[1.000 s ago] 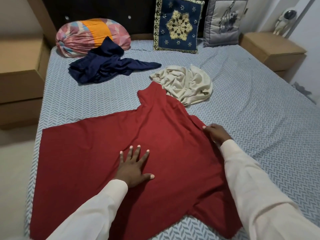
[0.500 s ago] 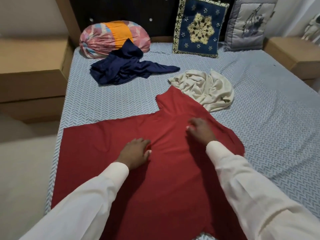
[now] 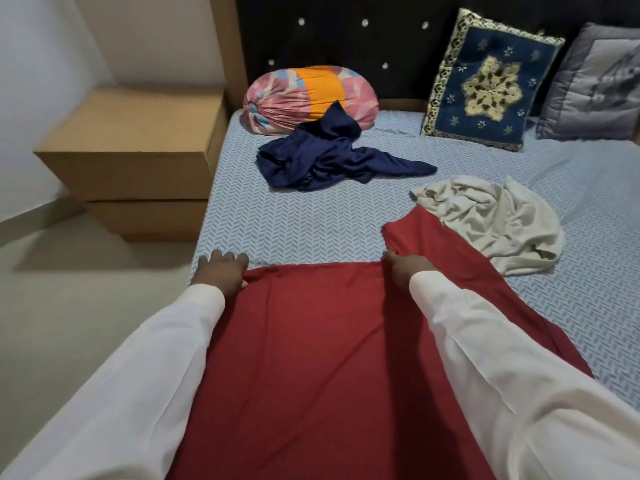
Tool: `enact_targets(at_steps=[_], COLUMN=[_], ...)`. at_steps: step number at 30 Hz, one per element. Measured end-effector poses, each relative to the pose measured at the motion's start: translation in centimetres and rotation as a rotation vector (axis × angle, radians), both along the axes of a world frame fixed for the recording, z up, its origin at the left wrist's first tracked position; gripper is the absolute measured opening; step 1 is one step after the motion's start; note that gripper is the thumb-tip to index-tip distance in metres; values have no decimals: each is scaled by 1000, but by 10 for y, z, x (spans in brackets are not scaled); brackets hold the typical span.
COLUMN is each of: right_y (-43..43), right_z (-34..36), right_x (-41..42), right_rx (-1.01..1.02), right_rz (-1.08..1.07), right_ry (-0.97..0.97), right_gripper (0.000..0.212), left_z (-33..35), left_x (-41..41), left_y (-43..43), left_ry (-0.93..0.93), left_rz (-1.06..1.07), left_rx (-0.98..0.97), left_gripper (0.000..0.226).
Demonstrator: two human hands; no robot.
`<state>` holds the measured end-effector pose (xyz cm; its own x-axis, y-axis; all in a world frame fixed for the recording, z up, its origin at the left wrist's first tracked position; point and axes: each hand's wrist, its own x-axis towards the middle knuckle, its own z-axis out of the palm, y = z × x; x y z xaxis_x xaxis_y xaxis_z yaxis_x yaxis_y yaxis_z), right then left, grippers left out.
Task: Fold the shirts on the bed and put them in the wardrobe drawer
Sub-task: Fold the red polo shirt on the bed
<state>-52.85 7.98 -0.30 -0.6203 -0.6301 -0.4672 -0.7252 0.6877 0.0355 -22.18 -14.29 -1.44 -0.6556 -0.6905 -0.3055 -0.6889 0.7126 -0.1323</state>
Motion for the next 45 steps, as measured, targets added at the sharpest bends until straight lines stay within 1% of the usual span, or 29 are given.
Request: enact_targets(at_steps=[2, 3, 5, 7, 10, 11, 14, 15, 17, 19, 20, 22, 24, 26, 28, 29, 30, 32, 34, 36, 38, 40, 42, 43, 45], right_y=[-10, -12, -16, -19, -29, -32, -32, -30, -26, -20, -15, -4, 11, 29, 54, 72, 90, 133, 179, 224, 270, 310, 350, 363, 389], right_z=[-4, -5, -7, -9, -15, -18, -25, -28, -30, -31, -31, -32, -30, -21, -14, -15, -20, -34, -48, -57, -59, -58, -56, -52, -44], right_x=[-1, -3, -6, -10, -13, -13, -14, -15, -17, -15, -12, -2, 5, 11, 25, 35, 44, 69, 93, 115, 123, 117, 106, 101, 94], right_rx=[39, 42, 39, 45, 41, 30, -24, -45, -94, -129, -138, -174, -233, -327, -479, -567, -654, -776, -757, -696, -666, -641, -583, -558, -473], right_rz=[-2, -8, -31, -48, -78, -91, -159, -176, -183, -167, -150, -131, -152, -217, -240, -218, -192, -211, -226, -184, -209, -299, -411, -495, -743], right_ry=[40, 64, 106, 138, 157, 162, 193, 198, 198, 167, 149, 121, 70, -54, -179, -182, -142, -95, -59, 61, 174, 240, 288, 280, 269], right_gripper=[49, 48, 49, 52, 54, 52, 46, 45, 46, 55, 61, 69, 72, 74, 71, 69, 65, 57, 50, 43, 39, 34, 35, 38, 42], left_z=[6, 9, 16, 20, 8, -1, -23, -27, -30, -35, -37, -42, -45, -44, -40, -39, -39, -37, -38, -42, -44, -46, -47, -49, -52], left_x=[2, 3, 10, 16, 27, 32, 43, 45, 49, 53, 55, 57, 52, 45, 38, 36, 34, 34, 38, 43, 42, 44, 50, 54, 63], left_y=[-18, -27, -47, -58, -57, -54, -43, -39, -31, -15, -3, 34, 83, 134, 179, 201, 219, 254, 277, 285, 295, 305, 315, 318, 324], left_ry=[-92, -95, 4, 100, 171, 214, 378, 411, 429, 427, 439, 463, 480, 467, 433, 416, 389, 327, 261, 228, 218, 210, 209, 218, 220], left_rz=[-27, -34, 12, 50, 61, 63, 70, 95, 192, 266, 283, 270, 194, 76, -29, -82, -135, -220, -296, -318, -308, -298, -302, -299, -287], left_rx=[21, 72, 235, 280, 176, 131, -23, -50, -83, -126, -132, -103, -51, 16, 64, 72, 86, 139, 189, 153, 125, 139, 156, 162, 186], left_gripper=[34, 30, 19, 12, 7, 4, 4, 5, 22, 43, 48, 52, 51, 52, 54, 54, 53, 55, 60, 63, 62, 62, 62, 63, 67])
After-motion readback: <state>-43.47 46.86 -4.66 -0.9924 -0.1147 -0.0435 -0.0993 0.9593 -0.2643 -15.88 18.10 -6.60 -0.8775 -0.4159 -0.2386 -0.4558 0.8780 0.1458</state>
